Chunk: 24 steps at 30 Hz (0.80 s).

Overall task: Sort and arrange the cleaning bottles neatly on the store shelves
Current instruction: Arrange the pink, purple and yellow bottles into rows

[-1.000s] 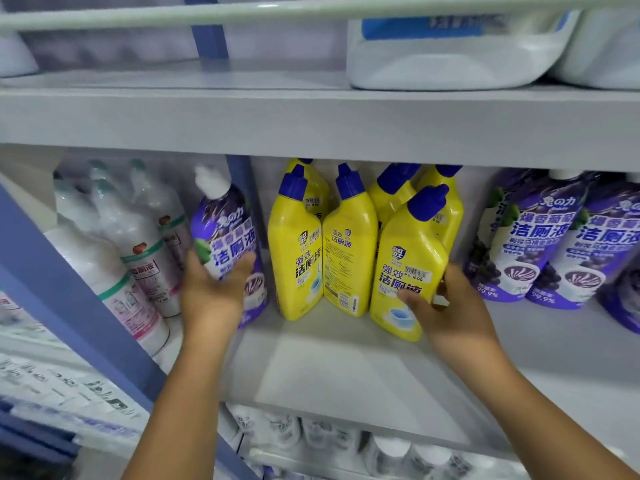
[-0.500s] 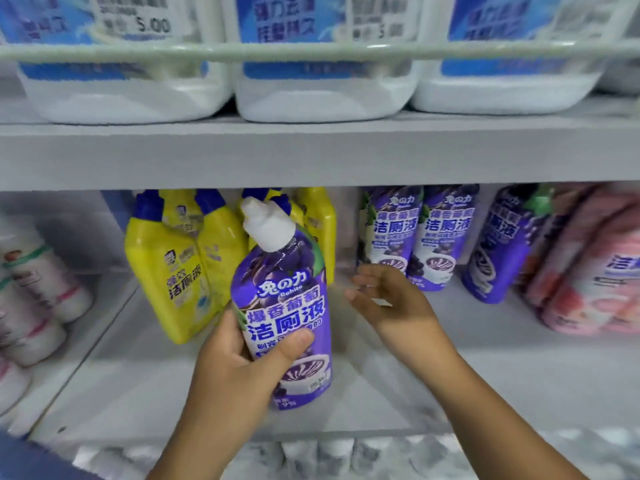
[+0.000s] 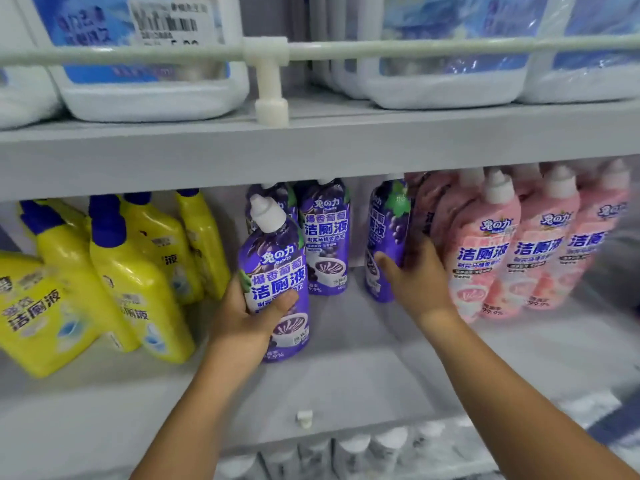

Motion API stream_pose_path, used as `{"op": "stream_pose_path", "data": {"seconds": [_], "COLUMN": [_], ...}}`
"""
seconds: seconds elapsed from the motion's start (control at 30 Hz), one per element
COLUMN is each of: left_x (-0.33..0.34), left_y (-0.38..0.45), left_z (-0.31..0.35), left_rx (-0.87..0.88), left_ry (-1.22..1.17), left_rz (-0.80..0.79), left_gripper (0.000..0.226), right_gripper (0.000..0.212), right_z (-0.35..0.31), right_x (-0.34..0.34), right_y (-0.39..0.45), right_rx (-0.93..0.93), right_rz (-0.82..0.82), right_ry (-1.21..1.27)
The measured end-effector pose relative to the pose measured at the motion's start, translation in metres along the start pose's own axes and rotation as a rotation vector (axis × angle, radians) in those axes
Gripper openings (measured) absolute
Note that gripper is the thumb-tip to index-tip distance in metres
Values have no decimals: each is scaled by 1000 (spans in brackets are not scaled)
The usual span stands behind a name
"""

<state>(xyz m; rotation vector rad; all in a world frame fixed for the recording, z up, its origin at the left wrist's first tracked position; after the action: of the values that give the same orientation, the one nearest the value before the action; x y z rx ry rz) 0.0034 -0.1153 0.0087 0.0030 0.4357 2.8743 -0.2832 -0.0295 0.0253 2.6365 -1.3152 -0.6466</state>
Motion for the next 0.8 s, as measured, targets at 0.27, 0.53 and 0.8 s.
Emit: {"op": "stream_pose_path", "data": {"seconds": [0.27,0.53,0.8], "left_x": [4,6,0], "left_y": [10,20,38], "left_z": [-14,-15,-12], "left_rx": [-16,-18,70], "left_ry": [47,53,238], "left_rz": [39,-25,-105], "left_gripper": [38,40,52], "right_gripper": [29,37,54], "right_z": [12,7,-5], "right_x": [10,27,69], "right_y": [13,-26,-33], "right_rx": [-25,68,61], "right_rz": [3,-440,-588], "right_ry": [72,401,432]}}
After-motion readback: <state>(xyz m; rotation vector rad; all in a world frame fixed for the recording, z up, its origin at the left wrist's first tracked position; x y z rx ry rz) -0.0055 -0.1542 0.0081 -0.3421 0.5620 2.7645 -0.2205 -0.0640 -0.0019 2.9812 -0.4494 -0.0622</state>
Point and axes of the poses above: each hand's wrist, its own y-axis towards the middle knuckle, its own x-axis out of the palm, z = x × y, the point moved 9 cm from there along y, towards the middle knuckle, and after that the axes turned 7 degrees about x, right-handed, at the moved point
